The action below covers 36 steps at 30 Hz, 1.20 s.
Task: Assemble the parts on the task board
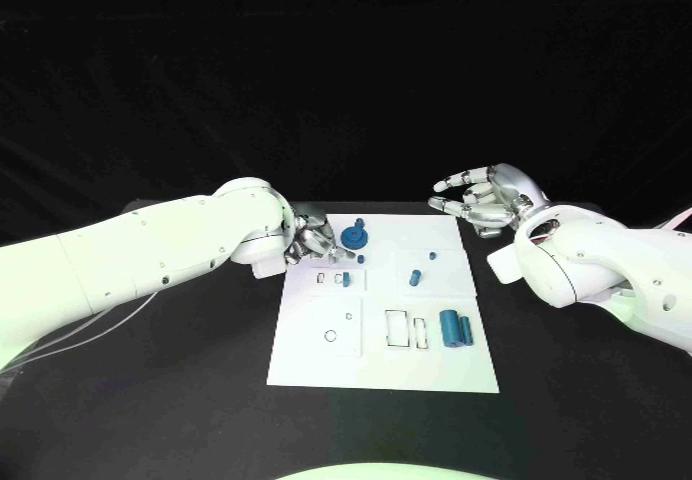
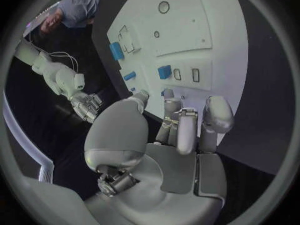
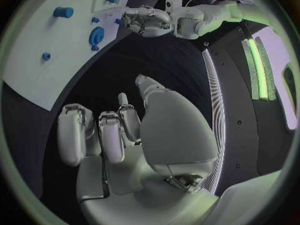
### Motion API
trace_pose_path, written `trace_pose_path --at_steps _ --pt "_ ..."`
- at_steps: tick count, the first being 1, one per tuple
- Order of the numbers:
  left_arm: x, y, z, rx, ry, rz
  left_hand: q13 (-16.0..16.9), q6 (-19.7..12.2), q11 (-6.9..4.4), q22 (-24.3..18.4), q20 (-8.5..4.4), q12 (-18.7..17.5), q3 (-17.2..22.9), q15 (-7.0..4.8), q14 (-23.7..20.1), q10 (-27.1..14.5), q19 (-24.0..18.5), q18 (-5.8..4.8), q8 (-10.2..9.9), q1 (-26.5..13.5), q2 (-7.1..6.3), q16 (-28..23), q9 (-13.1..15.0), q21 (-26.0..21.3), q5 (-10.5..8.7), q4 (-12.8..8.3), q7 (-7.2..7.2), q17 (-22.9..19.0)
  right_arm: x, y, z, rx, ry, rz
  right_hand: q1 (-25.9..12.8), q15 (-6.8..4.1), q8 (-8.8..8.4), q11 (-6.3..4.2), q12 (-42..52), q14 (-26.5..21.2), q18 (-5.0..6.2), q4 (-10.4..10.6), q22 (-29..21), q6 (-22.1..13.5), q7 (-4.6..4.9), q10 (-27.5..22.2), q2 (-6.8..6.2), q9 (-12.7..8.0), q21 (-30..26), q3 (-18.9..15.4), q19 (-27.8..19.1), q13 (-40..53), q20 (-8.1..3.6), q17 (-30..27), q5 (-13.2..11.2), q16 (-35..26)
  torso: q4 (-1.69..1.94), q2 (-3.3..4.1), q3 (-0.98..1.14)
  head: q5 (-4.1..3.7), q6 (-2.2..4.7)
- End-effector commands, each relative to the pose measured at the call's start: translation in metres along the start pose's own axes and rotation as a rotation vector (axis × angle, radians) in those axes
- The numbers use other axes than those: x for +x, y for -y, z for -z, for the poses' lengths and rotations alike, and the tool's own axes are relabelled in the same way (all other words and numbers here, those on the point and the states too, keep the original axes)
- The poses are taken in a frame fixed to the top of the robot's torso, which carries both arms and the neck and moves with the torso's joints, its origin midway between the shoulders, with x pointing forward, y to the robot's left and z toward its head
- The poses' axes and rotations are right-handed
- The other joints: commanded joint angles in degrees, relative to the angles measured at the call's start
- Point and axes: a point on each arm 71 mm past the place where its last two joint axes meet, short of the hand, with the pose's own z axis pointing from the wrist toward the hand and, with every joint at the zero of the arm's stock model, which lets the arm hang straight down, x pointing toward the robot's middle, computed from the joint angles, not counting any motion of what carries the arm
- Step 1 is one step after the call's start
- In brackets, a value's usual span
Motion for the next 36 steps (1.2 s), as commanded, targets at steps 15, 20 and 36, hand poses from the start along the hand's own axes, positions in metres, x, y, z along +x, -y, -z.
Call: trace_pose_path --at_steps 15,20,36 --pt "0.005 0.009 -0.011 -0.017 -0.055 -0.034 -0.1 -0.6 -0.55 1.4 -0.37 0.2 -4.5 -0.54 2.4 0.4 0.1 -0.35 1.5 -1.9 -0.02 0.9 1.4 1.0 0.17 0.4 -0.15 8.3 0.000 0.001 -0.003 0.003 -0.006 0.010 -0.9 -0.62 1.08 -0.10 -1.2 4.4 0.94 0.8 7.5 -0.4 0.11 -2.1 -0.21 -0.1 -1.5 2.1 -0.2 2.2 -0.35 10.3 0.3 -1.0 0.15 0.03 0.04 -0.40 -0.56" --pt "0.007 0.007 -0.014 -0.029 -0.074 -0.045 -0.3 -0.6 -0.55 1.4 -0.37 0.1 -4.5 -0.54 2.3 0.2 0.1 -0.34 1.5 -1.9 0.06 0.8 1.5 1.0 0.17 0.4 -0.15 8.2 0.000 0.001 -0.003 0.004 -0.009 0.010 -1.0 -0.62 1.10 -0.09 -1.2 4.4 0.95 0.8 7.5 -0.4 0.12 -2.1 -0.20 -0.1 -1.5 2.2 -0.2 2.2 -0.34 10.2 0.3 -1.0 0.09 0.05 0.04 -0.42 -0.66" --pt "0.014 0.007 -0.020 -0.041 -0.113 -0.059 -0.4 -0.7 -0.54 1.3 -0.35 0.0 -4.6 -0.52 2.2 0.1 0.0 -0.34 1.5 -1.8 0.26 0.8 1.5 1.0 0.17 0.3 -0.15 8.2 0.001 0.001 -0.004 0.005 -0.017 0.010 -1.1 -0.61 1.13 -0.08 -1.2 4.4 0.94 0.9 7.5 -0.5 0.13 -2.1 -0.19 -0.1 -1.5 2.2 -0.2 2.2 -0.33 10.2 0.3 -1.0 0.16 0.09 0.01 -0.44 -1.01"
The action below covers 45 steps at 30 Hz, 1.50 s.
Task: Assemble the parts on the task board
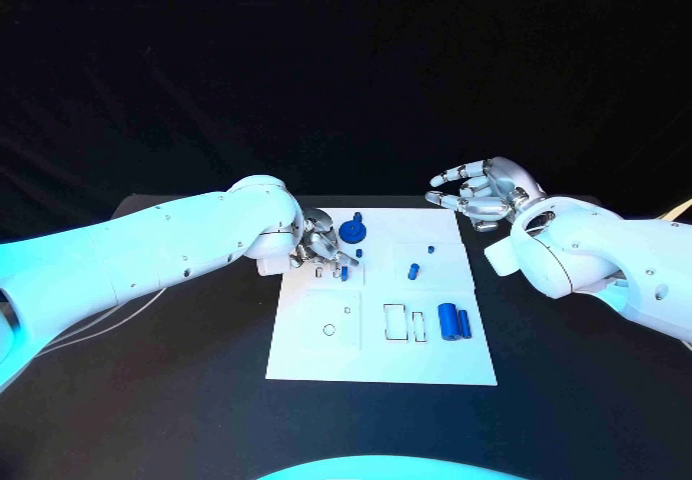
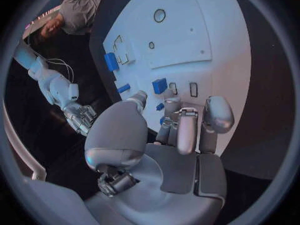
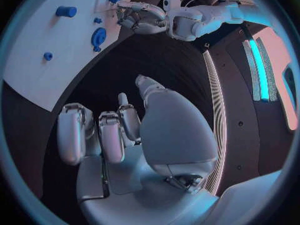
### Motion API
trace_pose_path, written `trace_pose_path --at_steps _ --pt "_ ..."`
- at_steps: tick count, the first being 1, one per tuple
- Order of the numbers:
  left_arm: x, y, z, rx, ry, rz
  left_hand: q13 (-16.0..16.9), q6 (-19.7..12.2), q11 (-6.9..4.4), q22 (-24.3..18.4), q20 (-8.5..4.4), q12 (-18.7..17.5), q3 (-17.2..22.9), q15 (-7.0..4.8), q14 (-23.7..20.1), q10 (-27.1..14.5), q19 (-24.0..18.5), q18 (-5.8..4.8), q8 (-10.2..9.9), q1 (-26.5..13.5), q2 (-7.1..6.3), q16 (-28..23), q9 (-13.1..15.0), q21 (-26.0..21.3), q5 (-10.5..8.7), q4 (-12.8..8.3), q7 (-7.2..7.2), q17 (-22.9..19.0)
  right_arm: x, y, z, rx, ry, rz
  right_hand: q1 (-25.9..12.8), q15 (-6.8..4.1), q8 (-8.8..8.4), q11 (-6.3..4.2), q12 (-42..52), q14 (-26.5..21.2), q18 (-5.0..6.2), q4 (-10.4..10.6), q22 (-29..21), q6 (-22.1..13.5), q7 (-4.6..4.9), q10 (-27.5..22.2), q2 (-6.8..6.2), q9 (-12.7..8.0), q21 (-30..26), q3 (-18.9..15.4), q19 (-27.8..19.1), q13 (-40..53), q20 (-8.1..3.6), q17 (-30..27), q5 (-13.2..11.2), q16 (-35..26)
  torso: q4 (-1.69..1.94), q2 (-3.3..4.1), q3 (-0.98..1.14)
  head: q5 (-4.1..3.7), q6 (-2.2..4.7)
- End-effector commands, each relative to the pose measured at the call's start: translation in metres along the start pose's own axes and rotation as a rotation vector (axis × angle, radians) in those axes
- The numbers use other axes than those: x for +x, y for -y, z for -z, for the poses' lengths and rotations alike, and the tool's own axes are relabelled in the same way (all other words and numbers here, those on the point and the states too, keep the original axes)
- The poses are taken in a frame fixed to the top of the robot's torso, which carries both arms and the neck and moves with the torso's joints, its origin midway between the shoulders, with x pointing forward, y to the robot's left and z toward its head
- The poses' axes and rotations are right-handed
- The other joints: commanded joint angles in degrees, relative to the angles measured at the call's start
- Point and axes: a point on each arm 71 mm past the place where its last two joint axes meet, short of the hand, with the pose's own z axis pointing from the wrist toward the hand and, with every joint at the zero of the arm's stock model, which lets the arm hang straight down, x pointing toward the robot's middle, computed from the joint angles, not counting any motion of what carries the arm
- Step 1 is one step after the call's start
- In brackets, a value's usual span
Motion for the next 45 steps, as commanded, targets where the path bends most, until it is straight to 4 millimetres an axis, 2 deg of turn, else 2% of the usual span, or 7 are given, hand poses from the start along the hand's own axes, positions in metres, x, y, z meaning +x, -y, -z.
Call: trace_pose_path --at_steps 1,18,24,30,37,42,45 --pt "0.0015 0.0018 -0.0012 0.002 -0.010 -0.003 -0.3 -0.7 -0.54 1.2 -0.34 0.1 -1.2 -0.52 2.2 0.1 0.0 -0.33 1.5 -0.8 0.07 0.8 1.1 1.0 0.17 0.2 -0.14 8.2 0.0010 -0.0008 -0.0004 -0.003 -0.006 0.001 -1.1 -0.61 1.13 -0.18 -0.5 4.4 0.94 0.6 7.5 -0.3 -0.06 -1.4 -0.19 -0.1 -0.6 1.9 -0.2 2.2 -0.33 10.2 0.3 -1.0 0.04 -0.01 -0.01 -0.01 -0.12" --pt "0.0074 0.0022 -0.0073 0.000 -0.035 -0.004 -0.4 -1.0 -0.49 1.3 -0.23 0.0 -1.4 -0.45 2.2 -0.2 -0.1 -0.34 1.4 0.9 1.28 0.8 1.6 1.1 0.18 0.1 -0.10 8.2 0.0016 -0.0007 -0.0011 -0.001 -0.008 0.001 -1.2 -0.60 1.18 -0.17 -0.6 4.4 0.95 0.7 7.4 -0.3 -0.06 -1.4 -0.17 -0.1 -0.7 1.9 -0.2 2.1 -0.33 10.2 0.3 -1.0 0.01 0.06 -0.02 -0.20 -0.45" --pt "0.0074 0.0024 -0.0078 0.003 -0.029 0.005 -0.3 -1.1 -0.49 1.4 -0.16 0.2 -0.9 -0.44 2.2 -0.3 -0.2 -0.33 1.3 2.5 2.98 0.8 2.0 1.2 0.19 0.1 -0.10 8.2 0.0020 -0.0008 -0.0015 0.000 -0.010 0.001 -1.3 -0.60 1.23 -0.17 -0.6 4.4 0.96 0.7 7.4 -0.4 -0.06 -1.4 -0.13 -0.1 -0.7 2.0 -0.2 2.1 -0.32 10.2 0.3 -1.0 0.06 0.05 0.01 -0.23 -0.54" --pt "0.0074 0.0026 -0.0079 0.009 -0.028 0.017 -0.1 -1.1 -0.72 1.7 -0.17 0.3 1.2 -0.59 2.3 -0.2 -0.2 -0.35 1.2 6.6 4.86 0.9 2.6 1.4 0.20 -0.2 -0.36 8.4 0.0026 -0.0007 -0.0020 0.002 -0.013 0.001 -1.3 -0.60 1.27 -0.17 -0.5 4.4 0.97 0.7 7.4 -0.4 -0.06 -1.4 -0.09 -0.1 -0.8 2.1 -0.2 2.2 -0.32 10.1 0.3 -1.0 0.07 -0.02 0.03 -0.28 -0.60" --pt "0.0084 0.0037 -0.0078 0.016 -0.038 0.018 0.1 -1.2 -1.21 2.1 -0.41 0.4 5.4 -0.99 2.4 -0.2 -0.1 -0.40 1.4 11.7 5.36 1.0 3.7 1.6 0.22 -1.0 -0.89 8.8 0.0030 -0.0006 -0.0024 0.004 -0.016 0.001 -1.3 -0.60 1.27 -0.17 -0.5 4.4 0.97 0.7 7.4 -0.4 -0.06 -1.4 -0.09 -0.1 -0.8 2.1 -0.2 2.2 -0.32 10.1 0.3 -1.0 0.01 0.05 0.01 -0.32 -0.65" --pt "0.0091 0.0028 -0.0077 0.017 -0.053 0.015 0.0 -1.8 -1.41 2.5 -0.68 0.1 12.9 -1.25 2.5 -0.3 0.0 -0.47 1.1 15.4 3.65 1.1 4.6 1.8 0.25 -2.5 -1.03 9.0 0.0030 -0.0003 -0.0025 0.005 -0.018 0.002 -1.3 -0.60 1.31 -0.18 -0.6 4.4 1.00 0.7 7.3 -0.4 -0.06 -1.4 -0.08 -0.1 -0.9 2.1 -0.3 2.1 -0.32 10.1 0.3 -1.1 0.09 0.05 0.01 -0.50 -0.83" --pt "0.0094 0.0020 -0.0077 0.016 -0.061 0.014 -0.1 -1.6 -1.27 2.7 -0.58 0.1 22.3 -1.07 2.6 0.2 0.0 -0.50 1.1 13.3 0.04 1.1 6.0 1.9 0.19 -2.9 -0.86 9.1 0.0030 -0.0003 -0.0025 0.006 -0.019 0.002 -1.3 -0.60 1.31 -0.18 -0.6 4.4 1.00 0.7 7.3 -0.4 -0.06 -1.4 -0.08 -0.1 -0.9 2.1 -0.3 2.1 -0.32 10.1 0.3 -1.1 0.13 0.05 0.01 -0.55 -0.88"
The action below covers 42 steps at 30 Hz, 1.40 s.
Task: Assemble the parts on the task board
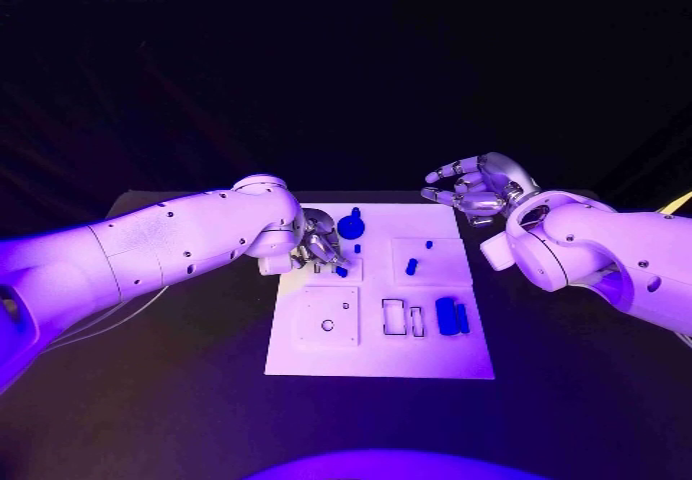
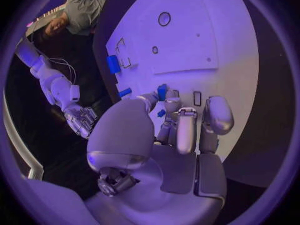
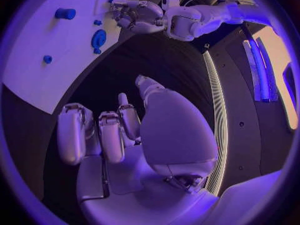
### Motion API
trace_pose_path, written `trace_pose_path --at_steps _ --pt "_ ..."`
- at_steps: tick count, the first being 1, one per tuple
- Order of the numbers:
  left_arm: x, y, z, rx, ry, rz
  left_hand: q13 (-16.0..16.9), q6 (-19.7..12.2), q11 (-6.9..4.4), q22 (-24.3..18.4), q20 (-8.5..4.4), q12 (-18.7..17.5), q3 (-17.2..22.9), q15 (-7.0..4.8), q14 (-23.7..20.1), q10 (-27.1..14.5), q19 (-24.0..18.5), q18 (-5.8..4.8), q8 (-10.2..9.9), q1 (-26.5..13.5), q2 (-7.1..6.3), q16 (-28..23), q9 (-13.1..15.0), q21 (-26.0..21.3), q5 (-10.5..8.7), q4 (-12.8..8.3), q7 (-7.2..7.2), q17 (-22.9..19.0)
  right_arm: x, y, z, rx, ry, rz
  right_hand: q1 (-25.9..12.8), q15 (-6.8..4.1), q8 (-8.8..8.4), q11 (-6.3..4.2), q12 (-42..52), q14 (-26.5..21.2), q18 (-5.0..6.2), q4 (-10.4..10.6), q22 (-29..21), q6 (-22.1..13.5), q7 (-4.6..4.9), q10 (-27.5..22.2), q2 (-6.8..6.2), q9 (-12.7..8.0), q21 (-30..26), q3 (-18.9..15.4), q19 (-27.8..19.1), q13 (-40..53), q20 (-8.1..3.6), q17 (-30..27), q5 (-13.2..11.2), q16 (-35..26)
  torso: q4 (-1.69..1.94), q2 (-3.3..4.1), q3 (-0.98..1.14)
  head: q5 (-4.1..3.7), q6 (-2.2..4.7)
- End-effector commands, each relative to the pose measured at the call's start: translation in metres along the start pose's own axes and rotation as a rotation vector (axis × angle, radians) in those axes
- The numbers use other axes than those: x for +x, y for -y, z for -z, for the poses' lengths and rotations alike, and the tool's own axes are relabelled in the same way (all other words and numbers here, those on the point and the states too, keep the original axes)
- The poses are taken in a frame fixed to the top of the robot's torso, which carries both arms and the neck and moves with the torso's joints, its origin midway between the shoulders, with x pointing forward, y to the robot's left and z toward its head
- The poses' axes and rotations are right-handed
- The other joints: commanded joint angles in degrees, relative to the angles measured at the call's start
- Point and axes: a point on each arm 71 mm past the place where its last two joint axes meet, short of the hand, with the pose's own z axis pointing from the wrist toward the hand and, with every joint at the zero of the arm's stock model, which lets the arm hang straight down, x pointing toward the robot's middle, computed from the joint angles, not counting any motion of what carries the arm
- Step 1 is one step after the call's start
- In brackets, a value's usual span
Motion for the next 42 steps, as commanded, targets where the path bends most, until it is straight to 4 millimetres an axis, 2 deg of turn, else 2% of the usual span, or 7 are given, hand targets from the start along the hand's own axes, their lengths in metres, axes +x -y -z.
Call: trace_pose_path --at_steps 1,8,17,22,30,39,42 --pt "0.002 0.000 -0.001 0.001 -0.015 -0.003 0.0 0.3 -0.83 1.4 -0.56 0.1 8.4 -0.20 2.9 0.7 0.0 -0.50 1.3 1.2 -1.45 1.1 2.5 1.2 0.71 -2.4 -0.90 9.2 0.001 0.000 0.000 -0.002 -0.004 0.001 -1.3 -0.60 1.31 0.01 -0.6 4.4 1.00 0.6 7.3 -0.4 -0.10 -1.2 -0.08 -0.1 -0.9 2.0 -0.3 2.1 -0.32 10.1 0.3 -1.1 0.09 0.03 0.00 -0.06 -0.10" --pt "0.001 -0.002 0.000 0.003 -0.006 0.013 0.0 0.1 -0.71 1.8 -0.47 0.0 19.2 -0.11 3.1 1.2 0.1 -0.55 1.4 -2.1 -3.60 1.3 4.4 1.5 0.73 -7.2 -0.64 9.6 0.001 -0.001 0.000 -0.003 -0.005 0.001 -1.3 -0.60 1.36 0.01 -0.5 4.4 0.99 0.6 7.3 -0.4 -0.10 -1.1 -0.06 -0.1 -0.9 2.1 -0.3 2.2 -0.32 10.1 0.3 -1.1 0.00 0.02 0.01 0.08 -0.07" --pt "-0.003 -0.007 0.005 0.023 0.036 0.099 1.6 1.0 -0.93 2.9 -0.59 1.1 24.5 -0.30 4.2 3.4 1.0 -0.74 1.7 -5.1 -4.80 2.1 5.7 2.1 1.31 -11.1 -0.79 11.3 0.000 0.000 -0.001 -0.003 0.000 0.002 -1.4 -0.60 1.42 0.01 -0.5 4.4 1.00 0.6 7.3 -0.4 -0.10 -1.1 -0.07 -0.1 -0.9 2.1 -0.3 2.2 -0.31 10.0 0.3 -1.1 0.06 -0.01 0.04 0.15 -0.03" --pt "-0.005 -0.009 0.010 0.037 0.069 0.143 2.7 2.0 -1.22 4.2 -0.85 1.7 26.5 -0.59 4.8 4.9 2.1 -1.01 1.7 -6.9 -5.66 2.7 6.1 2.8 3.67 -12.9 -1.03 12.4 -0.002 0.001 0.000 -0.002 0.002 0.002 -1.4 -0.60 1.43 0.01 -0.5 4.4 1.00 0.6 7.3 -0.4 -0.10 -1.1 -0.08 -0.1 -0.9 2.1 -0.3 2.2 -0.31 10.1 0.3 -1.1 0.15 -0.02 0.04 0.17 -0.07" --pt "-0.007 -0.011 0.013 0.020 0.116 0.147 5.0 4.4 -1.99 6.9 -1.58 2.7 27.6 -1.35 6.0 8.1 4.2 -1.58 1.4 -9.8 -6.95 3.8 6.8 4.1 11.95 -15.1 -1.79 14.8 -0.002 0.002 -0.001 0.000 0.003 0.001 -1.4 -0.60 1.43 0.02 -0.5 4.4 1.00 0.6 7.3 -0.5 -0.09 -1.1 -0.10 -0.1 -1.0 2.1 -0.3 2.1 -0.31 10.0 0.3 -1.1 0.14 0.00 0.09 0.39 -0.22" --pt "-0.008 -0.011 0.010 -0.022 0.171 0.080 6.1 5.5 -2.47 8.2 -2.02 3.1 27.9 -1.79 6.4 9.5 5.3 -1.85 1.1 -11.2 -7.28 4.3 7.2 4.7 15.14 -16.0 -2.24 15.7 -0.003 0.002 -0.001 -0.001 0.004 0.001 -1.4 -0.60 1.43 0.02 -0.5 4.4 1.00 0.6 7.3 -0.5 -0.09 -1.1 -0.10 -0.1 -1.0 2.1 -0.3 2.1 -0.31 10.0 0.3 -1.1 0.04 0.04 0.05 0.58 -0.59" --pt "-0.008 -0.010 0.009 -0.029 0.182 0.067 6.5 6.0 -2.69 8.5 -2.22 3.3 28.0 -2.00 6.5 10.2 5.5 -1.92 1.1 -12.0 -7.42 4.3 7.3 4.9 16.85 -16.4 -2.47 15.8 -0.003 0.002 -0.001 -0.001 0.005 0.001 -1.4 -0.60 1.43 0.02 -0.5 4.4 1.00 0.6 7.3 -0.5 -0.09 -1.1 -0.10 -0.1 -1.0 2.1 -0.3 2.1 -0.31 10.0 0.3 -1.1 -0.03 0.07 0.03 0.69 -0.61"
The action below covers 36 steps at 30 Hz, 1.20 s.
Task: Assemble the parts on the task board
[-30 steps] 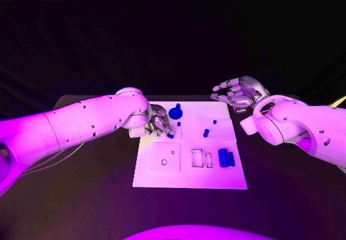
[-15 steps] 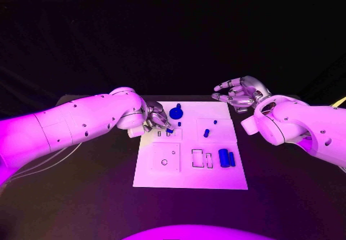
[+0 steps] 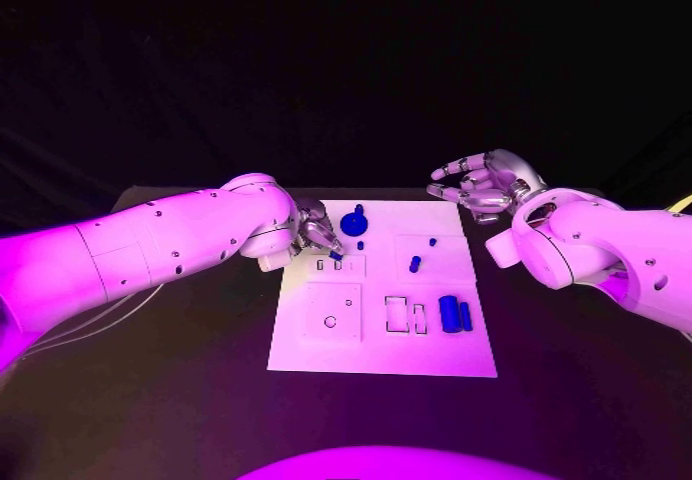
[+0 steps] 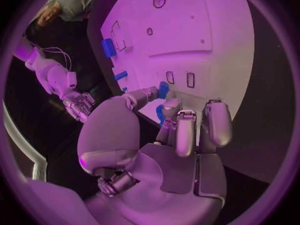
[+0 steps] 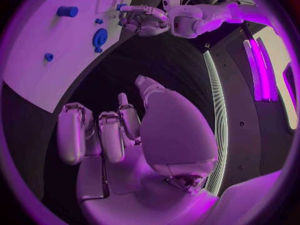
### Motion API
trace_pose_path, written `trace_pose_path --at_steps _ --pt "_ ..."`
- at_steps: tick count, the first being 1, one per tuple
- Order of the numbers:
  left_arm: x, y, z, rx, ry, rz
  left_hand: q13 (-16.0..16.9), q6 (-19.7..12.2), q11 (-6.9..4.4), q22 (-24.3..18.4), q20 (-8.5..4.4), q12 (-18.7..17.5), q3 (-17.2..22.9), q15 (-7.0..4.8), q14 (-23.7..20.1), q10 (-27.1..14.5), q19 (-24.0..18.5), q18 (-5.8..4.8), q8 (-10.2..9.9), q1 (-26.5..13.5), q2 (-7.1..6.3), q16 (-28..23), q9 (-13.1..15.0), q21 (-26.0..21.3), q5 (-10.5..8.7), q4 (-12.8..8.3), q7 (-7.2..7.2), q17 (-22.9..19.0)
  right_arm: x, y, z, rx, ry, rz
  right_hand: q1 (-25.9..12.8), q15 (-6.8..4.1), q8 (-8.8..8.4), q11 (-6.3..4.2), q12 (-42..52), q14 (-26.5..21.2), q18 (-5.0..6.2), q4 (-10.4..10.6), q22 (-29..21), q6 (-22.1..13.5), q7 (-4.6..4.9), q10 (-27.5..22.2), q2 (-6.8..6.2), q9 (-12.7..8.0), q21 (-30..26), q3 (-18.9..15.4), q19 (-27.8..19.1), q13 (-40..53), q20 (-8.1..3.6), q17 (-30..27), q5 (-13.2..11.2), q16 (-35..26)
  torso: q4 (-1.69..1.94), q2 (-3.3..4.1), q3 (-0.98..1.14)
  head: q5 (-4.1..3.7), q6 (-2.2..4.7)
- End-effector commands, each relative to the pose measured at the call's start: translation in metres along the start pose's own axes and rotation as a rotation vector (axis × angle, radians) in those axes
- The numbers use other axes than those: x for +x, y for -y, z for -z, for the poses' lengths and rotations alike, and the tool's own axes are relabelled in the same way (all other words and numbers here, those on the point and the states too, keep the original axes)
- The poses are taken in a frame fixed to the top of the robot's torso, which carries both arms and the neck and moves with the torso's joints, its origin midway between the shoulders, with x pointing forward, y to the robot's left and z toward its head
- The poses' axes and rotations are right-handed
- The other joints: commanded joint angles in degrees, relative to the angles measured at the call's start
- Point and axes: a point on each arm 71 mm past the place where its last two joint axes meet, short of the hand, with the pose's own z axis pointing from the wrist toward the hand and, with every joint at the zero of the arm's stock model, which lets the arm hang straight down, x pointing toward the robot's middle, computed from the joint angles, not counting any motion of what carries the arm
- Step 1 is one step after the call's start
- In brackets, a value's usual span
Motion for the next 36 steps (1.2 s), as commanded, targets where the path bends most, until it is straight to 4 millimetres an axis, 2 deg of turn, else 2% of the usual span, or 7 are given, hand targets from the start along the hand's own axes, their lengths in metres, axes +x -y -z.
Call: trace_pose_path --at_steps 1,14,22,36 --pt "0.000 0.002 -0.001 -0.003 0.013 -0.015 1.4 4.1 -1.52 1.3 -0.53 1.3 9.3 -0.80 6.1 5.5 2.0 -1.04 1.9 0.1 1.04 1.0 5.6 1.0 7.64 -3.1 -2.02 15.8 0.000 0.000 0.000 -0.003 -0.002 0.000 -1.4 -0.60 1.43 0.01 -0.5 4.4 1.00 0.5 7.3 -0.4 -0.16 -1.1 -0.10 -0.1 -0.5 2.0 -0.3 2.1 -0.31 10.0 0.3 -0.5 -0.10 0.04 -0.05 0.11 -0.11" --pt "0.007 0.005 -0.004 -0.008 -0.004 -0.045 2.0 4.7 -1.74 2.0 -0.71 1.6 9.3 -0.99 6.1 6.2 2.6 -1.20 2.0 -0.7 1.04 1.0 5.8 1.3 8.87 -3.3 -2.26 15.8 0.000 0.000 0.000 -0.003 -0.003 0.001 -1.5 -0.60 1.44 0.02 -0.5 4.4 1.01 0.5 7.2 -0.5 -0.15 -1.2 -0.15 -0.2 -0.6 2.0 -0.3 2.1 -0.31 10.0 0.3 -0.5 -0.16 0.07 -0.05 0.09 -0.29" --pt "0.010 0.003 -0.004 -0.017 -0.029 -0.071 2.1 4.9 -1.81 2.2 -0.77 1.6 9.2 -1.05 6.1 6.4 2.7 -1.23 2.0 -1.0 1.14 1.0 5.9 1.4 9.04 -3.2 -2.35 15.8 -0.001 0.001 0.000 -0.002 -0.002 0.001 -1.5 -0.59 1.48 0.02 -0.6 4.4 1.00 0.5 7.3 -0.6 -0.14 -1.2 -0.18 -0.2 -0.6 2.1 -0.3 2.1 -0.31 10.1 0.3 -0.5 -0.04 0.07 -0.07 0.08 -0.41" --pt "0.011 0.001 -0.004 -0.026 -0.033 -0.106 2.4 5.2 -1.91 2.5 -0.83 1.8 9.0 -1.11 6.1 6.7 2.9 -1.30 2.1 -1.4 1.30 1.0 6.0 1.5 9.04 -3.1 -2.49 15.8 -0.001 0.001 0.000 -0.001 -0.004 0.001 -1.5 -0.59 1.48 0.02 -0.6 4.4 1.00 0.5 7.3 -0.6 -0.14 -1.2 -0.18 -0.2 -0.6 2.1 -0.3 2.1 -0.31 10.1 0.3 -0.5 -0.13 0.05 -0.02 0.18 -0.53"
